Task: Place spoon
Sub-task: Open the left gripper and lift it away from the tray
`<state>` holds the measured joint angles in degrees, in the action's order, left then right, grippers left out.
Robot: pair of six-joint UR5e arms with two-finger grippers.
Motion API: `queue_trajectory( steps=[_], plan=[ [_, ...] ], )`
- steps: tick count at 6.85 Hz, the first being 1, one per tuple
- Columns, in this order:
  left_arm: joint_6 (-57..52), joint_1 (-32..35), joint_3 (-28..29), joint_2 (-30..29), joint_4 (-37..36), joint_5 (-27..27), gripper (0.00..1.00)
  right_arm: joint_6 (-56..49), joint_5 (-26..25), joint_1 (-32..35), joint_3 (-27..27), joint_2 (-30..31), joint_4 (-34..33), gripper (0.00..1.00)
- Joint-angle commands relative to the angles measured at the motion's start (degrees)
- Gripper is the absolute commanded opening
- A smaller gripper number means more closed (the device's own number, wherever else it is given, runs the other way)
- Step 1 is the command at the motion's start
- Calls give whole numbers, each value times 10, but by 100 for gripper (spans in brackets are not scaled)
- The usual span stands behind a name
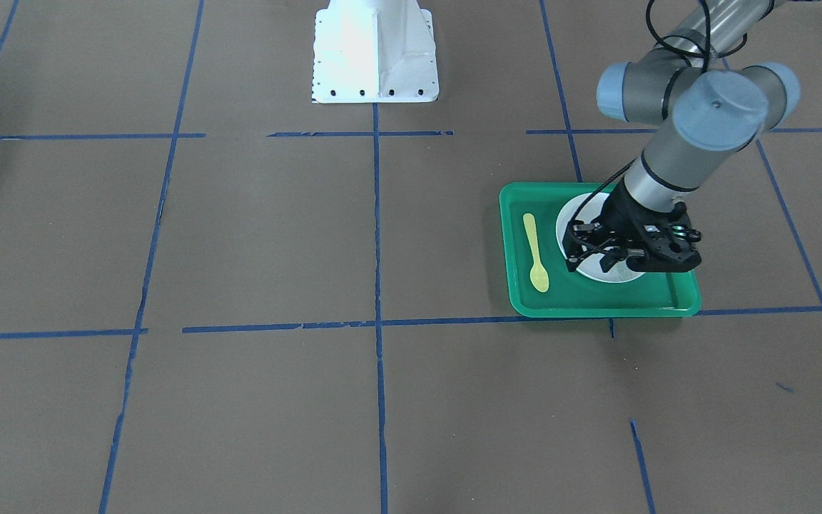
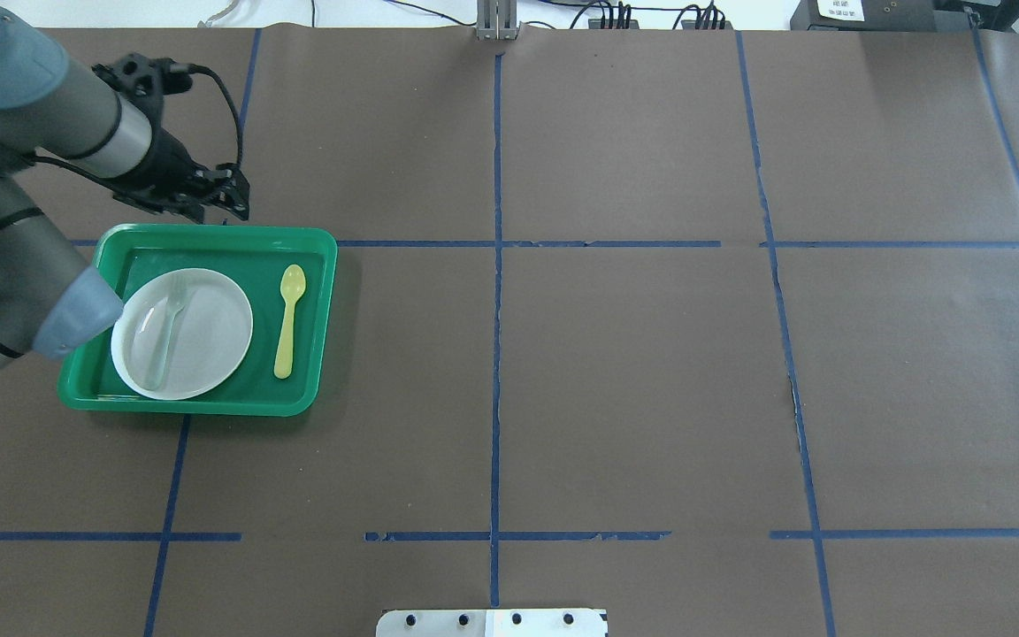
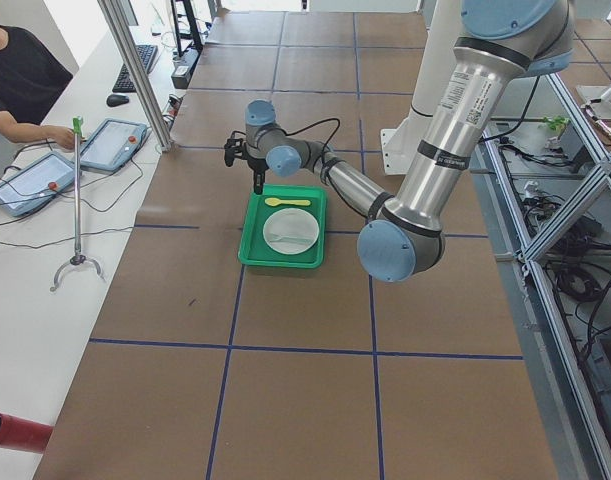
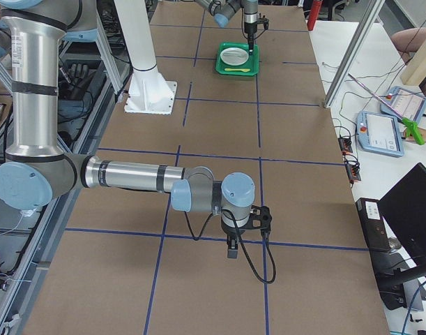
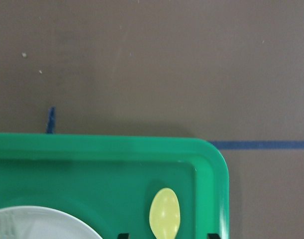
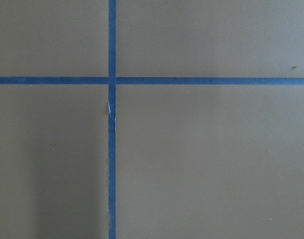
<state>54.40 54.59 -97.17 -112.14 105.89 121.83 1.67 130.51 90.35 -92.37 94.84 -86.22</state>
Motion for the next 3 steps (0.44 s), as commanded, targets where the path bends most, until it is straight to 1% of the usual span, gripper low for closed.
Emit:
queue_trajectory(
  steps=[1,2,3],
  plan=[
    [-173,120,-13,67,-37,61,92,0,0,0,0,0,0,100],
    [-305,186,0,99,-65,91,93,0,0,0,0,0,0,100],
    [-443,263,24,117,-108,92,95,0,0,0,0,0,0,100]
  ],
)
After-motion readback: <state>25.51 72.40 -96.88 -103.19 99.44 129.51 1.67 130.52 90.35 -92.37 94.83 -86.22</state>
